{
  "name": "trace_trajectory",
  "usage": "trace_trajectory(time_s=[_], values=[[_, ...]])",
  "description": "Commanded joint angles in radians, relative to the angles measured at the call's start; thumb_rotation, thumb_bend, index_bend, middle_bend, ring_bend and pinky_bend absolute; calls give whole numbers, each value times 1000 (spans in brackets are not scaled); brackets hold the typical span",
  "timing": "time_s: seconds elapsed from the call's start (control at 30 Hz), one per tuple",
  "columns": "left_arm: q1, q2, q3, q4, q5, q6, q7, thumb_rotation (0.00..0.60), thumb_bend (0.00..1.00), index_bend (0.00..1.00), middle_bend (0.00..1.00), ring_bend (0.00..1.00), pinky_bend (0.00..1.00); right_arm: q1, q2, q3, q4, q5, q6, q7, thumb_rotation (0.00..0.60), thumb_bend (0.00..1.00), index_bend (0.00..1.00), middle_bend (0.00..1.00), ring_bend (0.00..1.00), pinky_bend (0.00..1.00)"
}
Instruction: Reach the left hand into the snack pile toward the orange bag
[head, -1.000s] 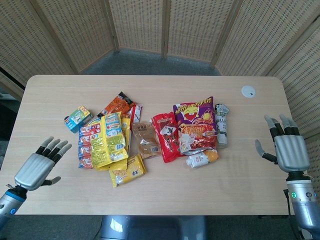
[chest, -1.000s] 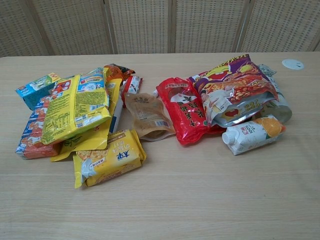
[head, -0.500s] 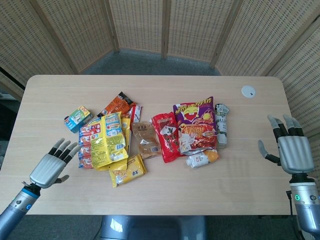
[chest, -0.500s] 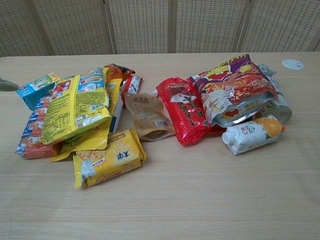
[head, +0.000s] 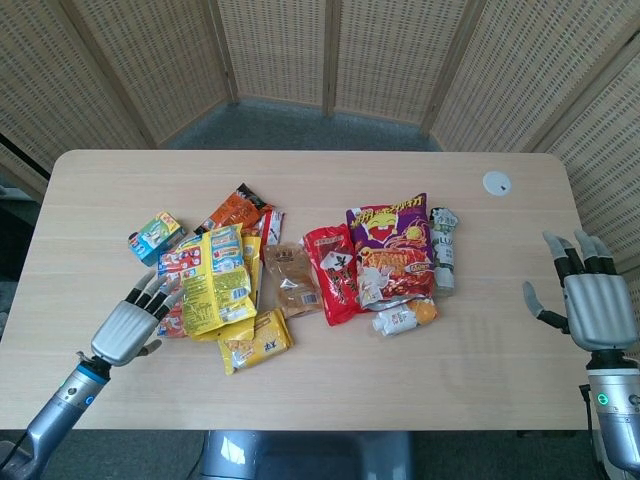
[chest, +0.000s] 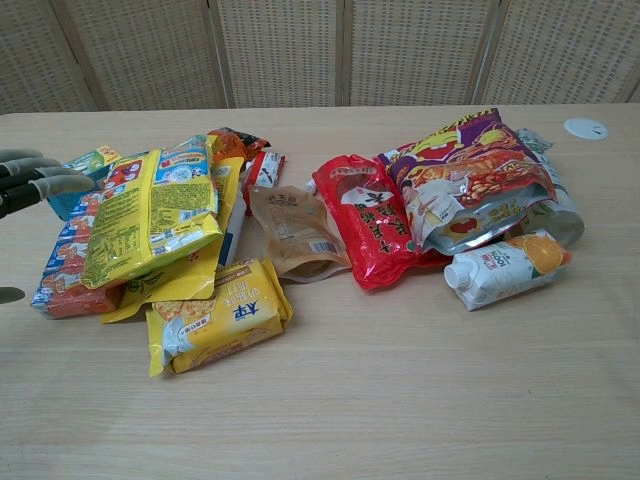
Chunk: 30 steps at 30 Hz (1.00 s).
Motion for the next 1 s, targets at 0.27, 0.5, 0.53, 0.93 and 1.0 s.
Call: trace_trajectory(time_s=[0.27,0.5,0.53,0.93,1.0], values=[[-21,-121,13,155,24,46,-44,600,0,0,11,40,0,-4,14,-1,-15,-4,-4,16,38,443,0,177,0,105],[-39,-197,17,269,40,84,-65,600,0,0,0,13,0,-10,29,-3,-30,-9,-4,32,37,444,0,178,0,105],[-42,-206,17,283,40,83,-67,600,0,0,0,8,0,-11,31,-4,-32,-9,-5,34,36,443,0,178,0,104],[-81,-303,14,444,25,88,-116,600,0,0,0,1,0,-24,49,-8,-39,-20,-1,72,41,443,0,178,0,105],[-89,-320,9,466,19,91,-126,600,0,0,0,0,0,-25,49,-11,-38,-21,-3,76,40,443,0,178,0,105]])
